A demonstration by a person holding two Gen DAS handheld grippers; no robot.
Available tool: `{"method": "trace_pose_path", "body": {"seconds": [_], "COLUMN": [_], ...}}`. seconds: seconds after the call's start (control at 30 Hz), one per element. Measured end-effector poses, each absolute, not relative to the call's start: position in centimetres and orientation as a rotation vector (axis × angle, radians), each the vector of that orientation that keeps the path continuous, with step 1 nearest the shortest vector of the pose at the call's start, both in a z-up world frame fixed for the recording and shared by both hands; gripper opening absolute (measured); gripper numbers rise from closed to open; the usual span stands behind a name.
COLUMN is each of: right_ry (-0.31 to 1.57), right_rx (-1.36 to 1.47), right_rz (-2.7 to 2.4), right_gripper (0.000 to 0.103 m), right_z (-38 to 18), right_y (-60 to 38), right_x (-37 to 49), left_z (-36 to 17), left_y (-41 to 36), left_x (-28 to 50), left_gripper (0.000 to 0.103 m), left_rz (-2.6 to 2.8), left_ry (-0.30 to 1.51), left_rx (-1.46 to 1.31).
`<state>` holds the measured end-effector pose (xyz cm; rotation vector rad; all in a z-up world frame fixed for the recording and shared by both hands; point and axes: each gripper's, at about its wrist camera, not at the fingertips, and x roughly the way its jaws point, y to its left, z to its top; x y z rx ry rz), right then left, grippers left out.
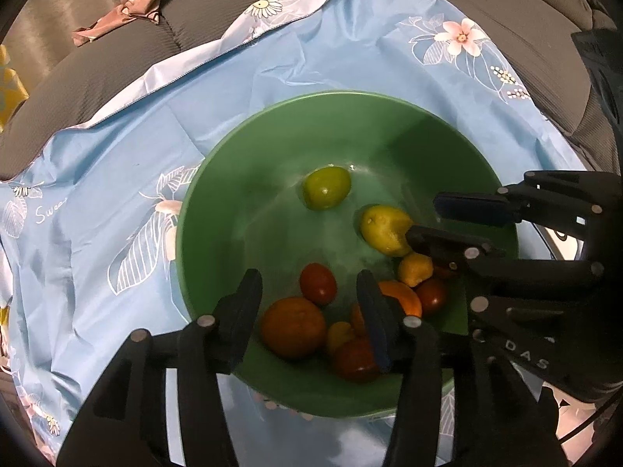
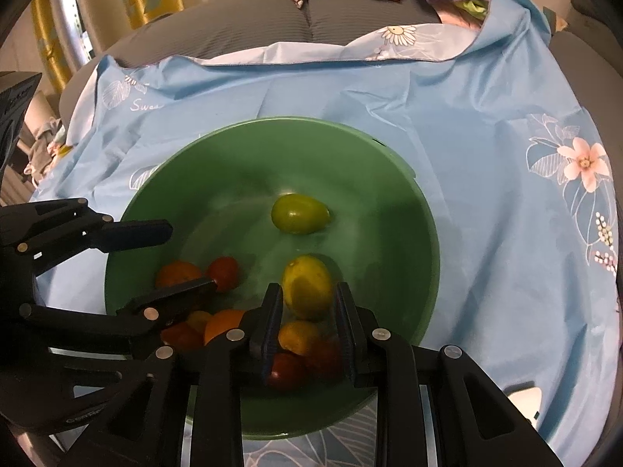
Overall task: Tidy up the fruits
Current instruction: 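Open both tools to release the red cherry tomatoes in the bowl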
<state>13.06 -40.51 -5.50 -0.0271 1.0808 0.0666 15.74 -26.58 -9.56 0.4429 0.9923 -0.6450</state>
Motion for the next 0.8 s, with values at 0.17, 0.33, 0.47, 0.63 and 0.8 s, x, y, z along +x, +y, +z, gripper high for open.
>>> {"method": "trace_pose_path", "body": {"seconds": [0.17,0.33,0.47,0.63,0.8], "right_ry": [1.079,1.060,1.046,1.044,1.041], "right_rx": [-0.036,-0.032,-0.025,-0.028,-0.022], "right_rz": [0.056,0.047,0.042,0.034,0.031], "right_gripper": [0.028,0.033,0.036,0.037,0.037], "right_z": [-5.2,-4.6,-3.9,-3.5,-3.1], "right_y": [-40.5,-40.7,-40.9,-40.8,-40.8], "right_x": [13.0,12.7,12.6,12.5,12.3], "left_z": [-9.3,-8.5,-8.0,-7.6,-6.9], "left_y": [-26.2,-25.9,-25.6,-25.5,-25.1], "left_x": [15.8,15.7,15.6,15.5,15.1], "left_gripper": [0.062,0.069,0.073,0.077,0.083], "left_rz": [-0.627,-0.607,-0.596,-0.578,-0.560], "left_ry": [0.989,0.971,0.961,0.956,0.939], "left_rx": [0.440,0.429,0.416,0.413,0.409]}}
